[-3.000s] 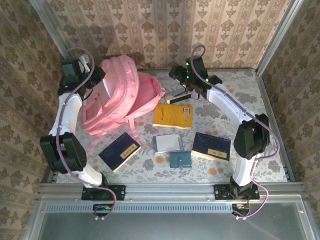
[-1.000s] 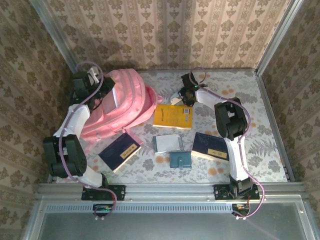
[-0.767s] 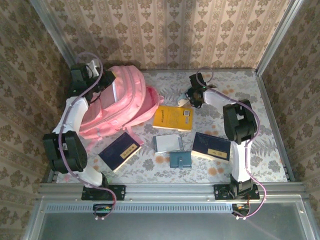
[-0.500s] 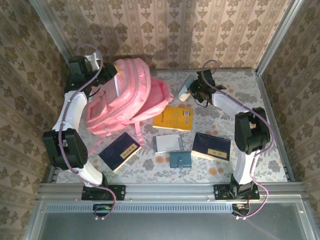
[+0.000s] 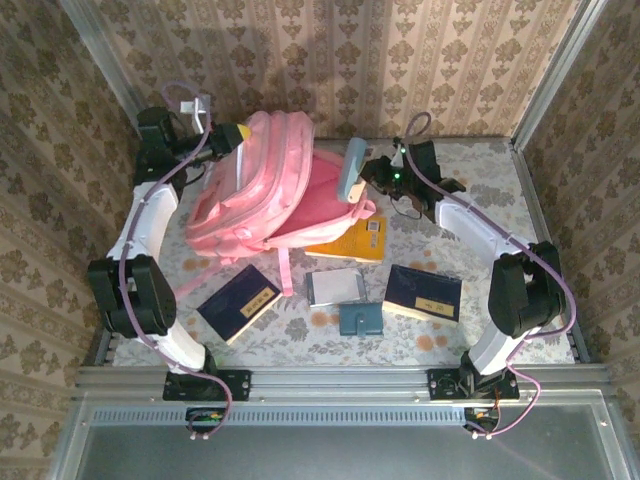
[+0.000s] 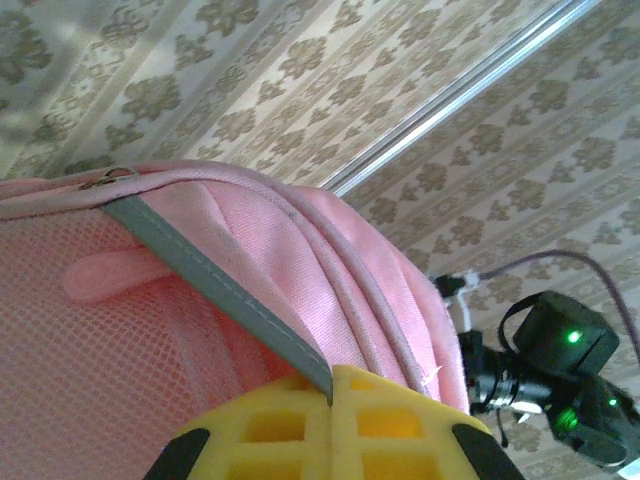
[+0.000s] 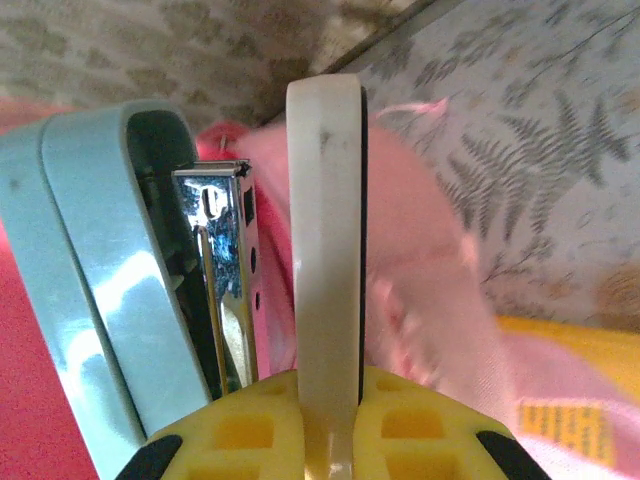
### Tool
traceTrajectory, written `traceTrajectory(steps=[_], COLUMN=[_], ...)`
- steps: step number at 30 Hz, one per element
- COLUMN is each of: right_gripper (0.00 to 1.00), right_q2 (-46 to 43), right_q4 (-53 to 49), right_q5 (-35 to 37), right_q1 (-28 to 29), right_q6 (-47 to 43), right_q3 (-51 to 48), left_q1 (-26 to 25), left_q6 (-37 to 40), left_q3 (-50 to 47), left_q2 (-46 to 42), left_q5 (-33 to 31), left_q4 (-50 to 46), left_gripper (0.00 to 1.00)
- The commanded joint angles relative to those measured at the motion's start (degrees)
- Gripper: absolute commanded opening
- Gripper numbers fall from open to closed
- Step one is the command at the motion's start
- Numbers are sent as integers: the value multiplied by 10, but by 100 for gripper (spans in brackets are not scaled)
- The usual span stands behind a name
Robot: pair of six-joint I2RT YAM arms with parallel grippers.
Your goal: Pack the student bag
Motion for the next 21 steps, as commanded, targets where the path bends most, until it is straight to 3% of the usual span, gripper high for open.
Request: traceTrajectory(steps=[1,7,18,21], right_gripper=[0,0,5,2], right_q2=[-23,41,207,250], right_q4=[31,49,132,165], right_q5=[-25,-31,-64,-69], right_q1=[34,76,157,175], right_q6=[-14,29,137,167], right_q3=[-8,31,160,194], left_q1=[0,-1,-11,-11], left_q6=[-74,-110,-99,-98], left_q3=[-1,-12,-24,-26], left_q2=[-5,-2,-14,-15], left_q5=[60,66,60,58], left_q4=[204,259,254,254], left_gripper=[0,0,0,0])
